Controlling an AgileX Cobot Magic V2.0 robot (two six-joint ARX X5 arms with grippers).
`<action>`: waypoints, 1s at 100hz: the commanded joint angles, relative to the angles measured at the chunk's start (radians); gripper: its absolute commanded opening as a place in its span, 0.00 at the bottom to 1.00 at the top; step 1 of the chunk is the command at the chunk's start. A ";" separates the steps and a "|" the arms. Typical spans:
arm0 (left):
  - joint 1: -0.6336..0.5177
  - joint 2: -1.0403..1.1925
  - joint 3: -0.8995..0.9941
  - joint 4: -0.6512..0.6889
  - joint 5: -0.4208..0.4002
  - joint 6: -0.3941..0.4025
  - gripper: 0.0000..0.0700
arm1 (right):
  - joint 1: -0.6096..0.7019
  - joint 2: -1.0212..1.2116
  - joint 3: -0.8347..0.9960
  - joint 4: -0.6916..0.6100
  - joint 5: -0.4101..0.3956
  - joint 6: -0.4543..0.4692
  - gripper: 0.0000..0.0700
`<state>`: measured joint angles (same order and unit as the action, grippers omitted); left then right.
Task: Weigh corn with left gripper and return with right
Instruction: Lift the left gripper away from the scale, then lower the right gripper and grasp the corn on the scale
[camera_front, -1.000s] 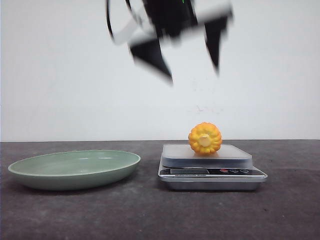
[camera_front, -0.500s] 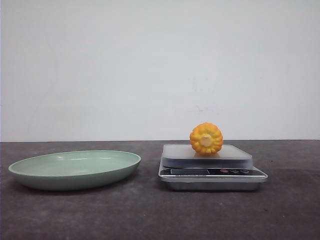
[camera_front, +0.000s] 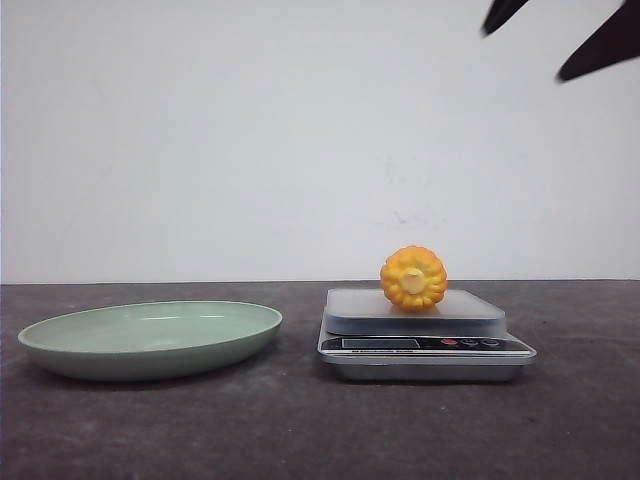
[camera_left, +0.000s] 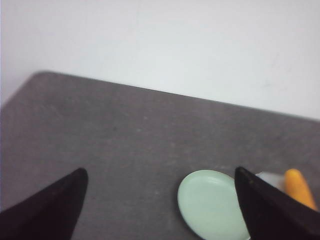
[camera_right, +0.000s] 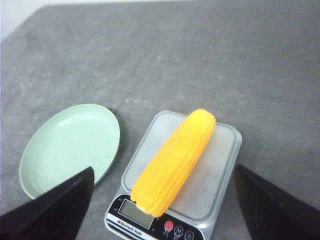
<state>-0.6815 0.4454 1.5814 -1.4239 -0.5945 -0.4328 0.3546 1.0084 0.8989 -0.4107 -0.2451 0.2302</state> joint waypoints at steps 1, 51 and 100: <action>0.001 -0.046 -0.014 -0.034 0.011 -0.083 0.78 | 0.026 0.059 0.016 0.036 0.016 0.000 0.81; 0.192 -0.274 -0.435 0.016 0.282 -0.156 0.78 | 0.137 0.509 0.077 0.148 0.100 0.077 0.81; 0.211 -0.274 -0.511 0.083 0.304 -0.106 0.78 | 0.148 0.630 0.136 0.152 0.142 0.072 0.00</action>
<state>-0.4686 0.1707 1.0603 -1.3567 -0.2882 -0.5625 0.4896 1.6196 1.0142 -0.2680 -0.1078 0.2958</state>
